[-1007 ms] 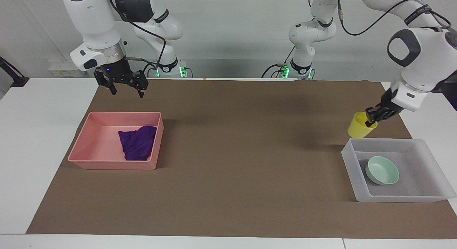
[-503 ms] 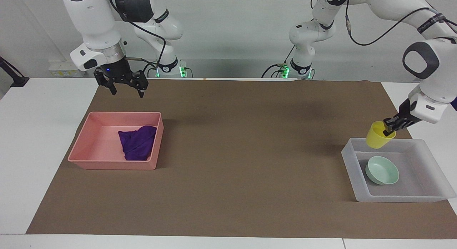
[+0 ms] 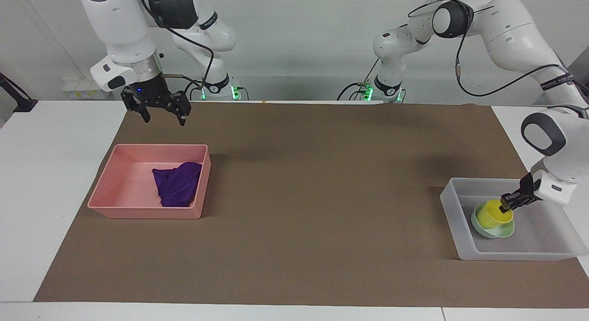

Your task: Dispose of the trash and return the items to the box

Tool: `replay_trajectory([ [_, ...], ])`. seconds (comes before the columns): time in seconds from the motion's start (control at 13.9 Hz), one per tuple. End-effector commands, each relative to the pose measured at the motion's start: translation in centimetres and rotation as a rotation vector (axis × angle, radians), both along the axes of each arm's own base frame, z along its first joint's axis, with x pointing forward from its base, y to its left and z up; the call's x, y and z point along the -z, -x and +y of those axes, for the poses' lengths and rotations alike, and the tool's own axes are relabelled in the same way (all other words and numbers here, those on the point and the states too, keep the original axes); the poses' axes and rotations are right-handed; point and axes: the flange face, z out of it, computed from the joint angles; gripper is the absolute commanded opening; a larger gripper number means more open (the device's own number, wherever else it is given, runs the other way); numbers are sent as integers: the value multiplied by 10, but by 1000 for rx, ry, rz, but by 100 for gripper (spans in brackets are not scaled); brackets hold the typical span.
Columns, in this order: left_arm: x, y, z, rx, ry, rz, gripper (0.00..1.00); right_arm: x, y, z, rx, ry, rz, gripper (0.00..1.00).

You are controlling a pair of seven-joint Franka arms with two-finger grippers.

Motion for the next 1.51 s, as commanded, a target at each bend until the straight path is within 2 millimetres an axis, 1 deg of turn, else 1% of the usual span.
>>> replay_trajectory([
  [0.0, -34, -3, -2, 21, -33, -47, 100, -4, 2, -4, -15, -20, 8, 100],
  [0.07, -50, -1, -6, 25, -36, -65, 100, -4, 2, -4, -15, -20, 8, 100],
  [0.14, -73, 2, -12, 31, -45, -93, 100, -4, 2, -4, -15, -20, 8, 100],
  [0.22, -98, 7, -25, 47, -51, -109, 100, -4, 2, -4, -15, -20, 8, 100],
  [0.29, -122, 17, -48, 74, -50, -77, 100, -4, 2, -4, -15, -20, 8, 100],
  [0.36, -141, 30, -69, 96, -42, -24, 100, -4, 2, -3, -17, -20, 8, 100],
  [0.43, -170, 48, -95, 130, -44, 13, 100, -4, 2, -4, -15, -20, 8, 100],
  [0.5, -197, 65, -117, 158, -48, 23, 100, -4, 2, -4, -15, -20, 8, 100],
  [0.58, -219, 84, -130, 155, -50, 45, 100, -4, 2, -4, -15, -20, 8, 100],
  [0.65, -232, 103, -147, 147, -51, 98, 100, -4, 2, -3, -17, -20, 8, 100],
  [0.72, -245, 126, -162, 147, -60, 121, 100, -4, 2, -4, -15, -20, 8, 100],
  [0.79, -247, 152, -178, 166, -70, 131, 100, -4, 2, -4, -15, -20, 8, 100],
  [0.86, -243, 171, -188, 184, -71, 136, 100, -4, 2, -4, -15, -20, 8, 100],
  [0.93, -243, 176, -190, 201, -66, 140, 100, -4, 2, -4, -15, -20, 8, 100],
  [1.08, -247, 171, -188, 230, -70, 130, 100, -4, 2, -4, -15, -20, 8, 100],
  [1.22, -249, 170, -176, 246, -63, 125, 100, -4, 2, -3, -17, -20, 8, 100],
  [1.37, -250, 170, -173, 246, -62, 126, 100, -4, 2, -3, -17, -20, 8, 100],
  [1.44, -248, 168, -181, 259, -66, 135, 100, -4, 2, -4, -15, -20, 8, 100],
])
